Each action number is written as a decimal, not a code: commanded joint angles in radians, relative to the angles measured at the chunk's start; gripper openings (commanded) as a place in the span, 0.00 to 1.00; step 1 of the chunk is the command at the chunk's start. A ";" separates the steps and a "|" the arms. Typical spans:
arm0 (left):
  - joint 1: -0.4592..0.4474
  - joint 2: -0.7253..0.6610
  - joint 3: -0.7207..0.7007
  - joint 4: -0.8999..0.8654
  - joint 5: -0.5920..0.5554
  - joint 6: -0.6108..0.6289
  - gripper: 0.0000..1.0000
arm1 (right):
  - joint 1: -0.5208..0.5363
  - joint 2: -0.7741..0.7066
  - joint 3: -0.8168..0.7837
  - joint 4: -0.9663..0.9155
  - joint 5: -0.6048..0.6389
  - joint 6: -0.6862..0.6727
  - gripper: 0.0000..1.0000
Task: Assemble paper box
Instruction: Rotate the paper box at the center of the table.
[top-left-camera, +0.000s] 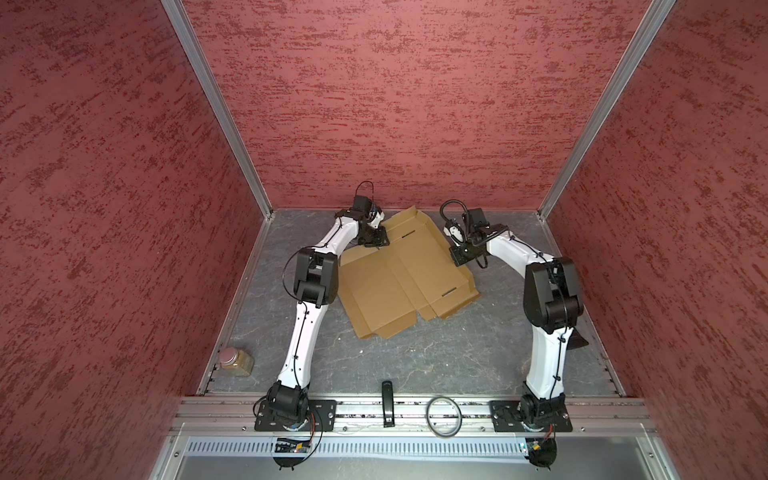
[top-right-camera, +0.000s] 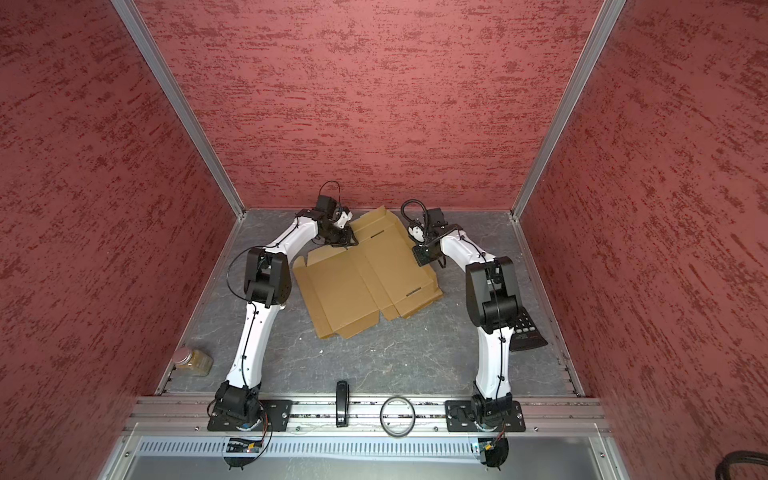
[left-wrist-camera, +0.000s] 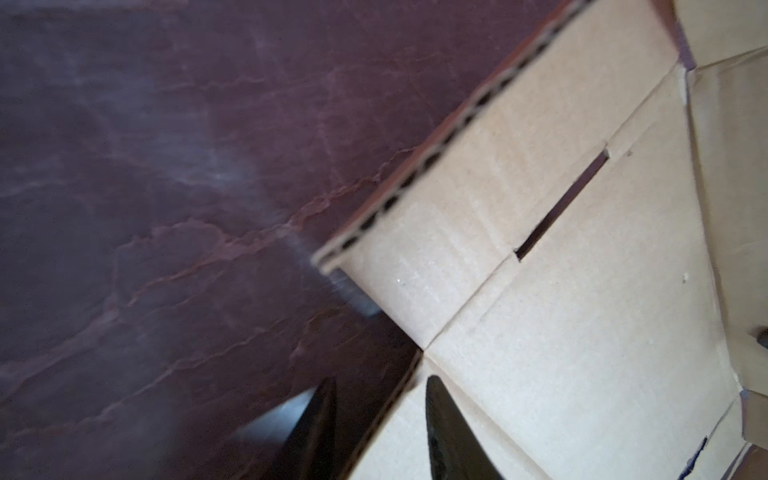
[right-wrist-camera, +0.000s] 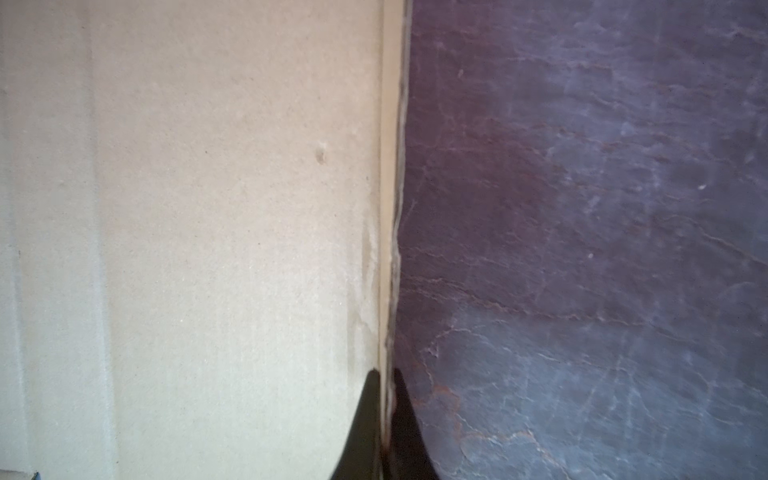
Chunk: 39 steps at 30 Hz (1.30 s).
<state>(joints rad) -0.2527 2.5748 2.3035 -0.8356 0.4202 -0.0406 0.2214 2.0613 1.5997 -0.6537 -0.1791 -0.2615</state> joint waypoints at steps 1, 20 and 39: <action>-0.004 -0.050 -0.012 0.019 -0.011 0.002 0.35 | 0.002 0.006 0.023 0.033 0.004 0.010 0.06; -0.003 -0.071 -0.050 0.049 -0.043 0.002 0.24 | 0.002 0.002 0.032 0.031 0.000 0.038 0.28; -0.006 -0.159 -0.191 0.149 -0.128 -0.098 0.11 | 0.001 -0.101 -0.024 0.064 0.067 0.118 0.38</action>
<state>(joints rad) -0.2535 2.4699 2.1391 -0.7284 0.3267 -0.1009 0.2214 2.0178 1.5940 -0.6186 -0.1516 -0.1802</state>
